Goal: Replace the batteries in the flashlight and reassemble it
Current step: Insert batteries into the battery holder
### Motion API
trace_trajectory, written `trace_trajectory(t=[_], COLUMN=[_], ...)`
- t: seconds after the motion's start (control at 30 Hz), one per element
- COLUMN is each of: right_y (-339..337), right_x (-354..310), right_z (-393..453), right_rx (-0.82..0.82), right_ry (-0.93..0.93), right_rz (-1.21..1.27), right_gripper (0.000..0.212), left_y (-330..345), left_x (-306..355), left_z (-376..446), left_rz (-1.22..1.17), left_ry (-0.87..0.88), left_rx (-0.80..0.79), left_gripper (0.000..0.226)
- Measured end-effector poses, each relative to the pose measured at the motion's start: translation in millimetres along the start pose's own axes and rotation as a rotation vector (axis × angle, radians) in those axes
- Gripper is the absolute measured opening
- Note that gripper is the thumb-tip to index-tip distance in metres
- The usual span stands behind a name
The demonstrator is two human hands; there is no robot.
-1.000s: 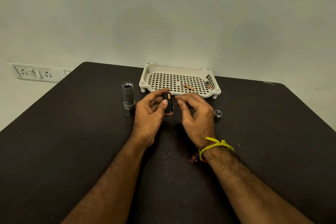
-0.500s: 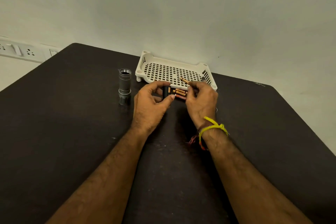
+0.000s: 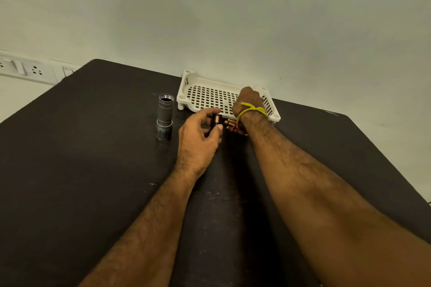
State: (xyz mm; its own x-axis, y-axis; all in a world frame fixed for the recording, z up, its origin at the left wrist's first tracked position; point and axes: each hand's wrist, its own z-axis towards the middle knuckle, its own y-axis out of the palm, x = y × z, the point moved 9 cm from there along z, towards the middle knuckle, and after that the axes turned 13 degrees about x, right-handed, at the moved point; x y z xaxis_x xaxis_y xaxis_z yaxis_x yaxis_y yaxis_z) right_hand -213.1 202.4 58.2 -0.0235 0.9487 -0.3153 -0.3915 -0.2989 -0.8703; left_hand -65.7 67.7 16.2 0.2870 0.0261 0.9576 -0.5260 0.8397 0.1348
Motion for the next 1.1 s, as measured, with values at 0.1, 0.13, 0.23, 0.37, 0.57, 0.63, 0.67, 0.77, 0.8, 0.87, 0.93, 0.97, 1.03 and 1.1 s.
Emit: trace_trajectory(t=[0.1,0.13,0.23,0.37,0.57,0.63,0.67,0.77,0.8,0.87,0.93,0.97,1.03,1.1], right_y=[-4,-10,-34,-57,-56,-52,-51,-50,-50,-49,-48,-47,-47,-48], right_x=[5,6,7,20,28,25,25,30,30,31,32,32,33,34], right_z=[-3,-5,-28,-98,-122,-123,-123,-120,-118,-116,-115,-114,-113,-113], right_rx=[0.045,0.08,0.224,0.329,0.316,0.281,0.272,0.272,0.27,0.271,0.27,0.264,0.256,0.272], right_ry=[0.016,0.024,0.016,-0.038,0.034,0.021,0.019,0.036,0.05,0.08,0.102,0.115,0.144,0.154], right_rz=[0.05,0.1,0.375,0.799,1.154,1.186,1.197,1.225,1.243,1.272,1.297,1.313,1.352,1.378], right_gripper=[0.032,0.03,0.019,0.023,0.022,0.02,0.02,0.019,0.019,0.019,0.017,0.016,0.014,0.013], left_y=[1,1,3,5,5,5,6,7,6,6,5,5,4,2], left_x=[1,0,-1,0,2,2,3,3,3,2,1,1,0,-1], left_z=[0,0,0,-4,-6,-7,-7,-7,-7,-6,-5,-5,-4,-3], left_rz=[-0.053,-0.068,-0.101,-0.174,-0.235,-0.23,-0.227,-0.219,-0.213,-0.191,-0.171,-0.17,-0.178,-0.191], left_ry=[-0.017,-0.03,-0.073,-0.143,-0.207,-0.197,-0.187,-0.171,-0.168,-0.164,-0.165,-0.167,-0.177,-0.193], left_rx=[0.002,-0.001,-0.016,-0.081,-0.138,-0.147,-0.155,-0.172,-0.172,-0.168,-0.154,-0.146,-0.134,-0.12], left_gripper=[0.036,0.037,0.037,0.037,0.029,0.026,0.026,0.026,0.027,0.027,0.027,0.027,0.026,0.025])
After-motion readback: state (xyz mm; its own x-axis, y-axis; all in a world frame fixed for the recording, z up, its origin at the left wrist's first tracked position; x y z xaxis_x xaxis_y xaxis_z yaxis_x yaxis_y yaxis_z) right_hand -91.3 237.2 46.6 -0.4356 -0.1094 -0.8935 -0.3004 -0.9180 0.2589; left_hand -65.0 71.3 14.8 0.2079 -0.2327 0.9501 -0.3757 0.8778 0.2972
